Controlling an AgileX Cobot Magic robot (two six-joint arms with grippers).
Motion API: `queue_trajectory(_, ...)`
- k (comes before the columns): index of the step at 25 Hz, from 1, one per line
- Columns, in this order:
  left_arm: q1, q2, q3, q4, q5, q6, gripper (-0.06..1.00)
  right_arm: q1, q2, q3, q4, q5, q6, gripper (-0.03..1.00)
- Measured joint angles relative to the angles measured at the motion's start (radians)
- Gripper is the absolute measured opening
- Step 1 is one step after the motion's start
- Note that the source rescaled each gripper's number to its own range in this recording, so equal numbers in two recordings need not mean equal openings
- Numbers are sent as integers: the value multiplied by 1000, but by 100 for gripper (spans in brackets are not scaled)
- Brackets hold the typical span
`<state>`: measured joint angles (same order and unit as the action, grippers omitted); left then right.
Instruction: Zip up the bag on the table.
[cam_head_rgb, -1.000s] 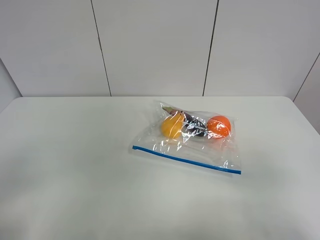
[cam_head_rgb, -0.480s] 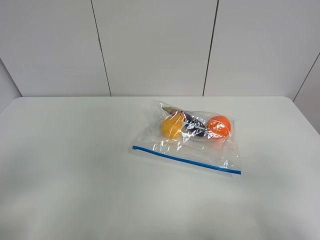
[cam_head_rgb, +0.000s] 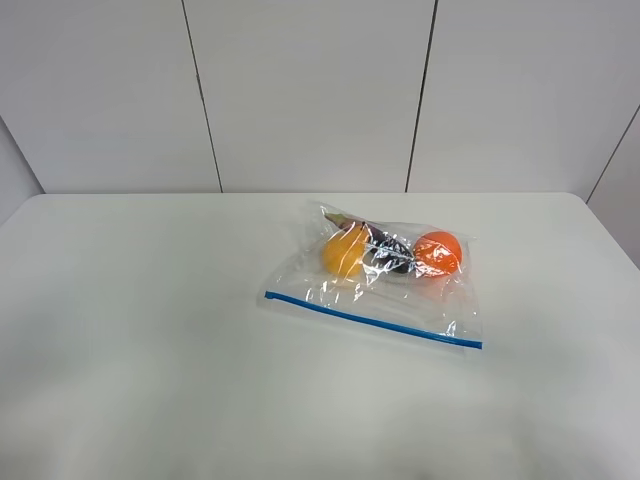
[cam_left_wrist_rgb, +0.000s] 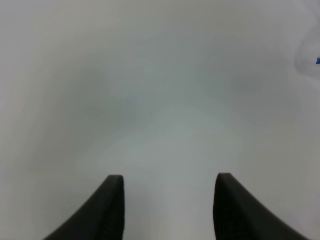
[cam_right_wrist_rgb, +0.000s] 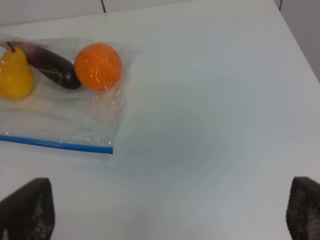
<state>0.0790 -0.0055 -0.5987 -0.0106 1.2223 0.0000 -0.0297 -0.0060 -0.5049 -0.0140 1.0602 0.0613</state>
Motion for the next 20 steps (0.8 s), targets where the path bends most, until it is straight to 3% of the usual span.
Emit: queue_trajectory(20,0,0,0,0,0,0,81,0,0,0,1,-8,0,100)
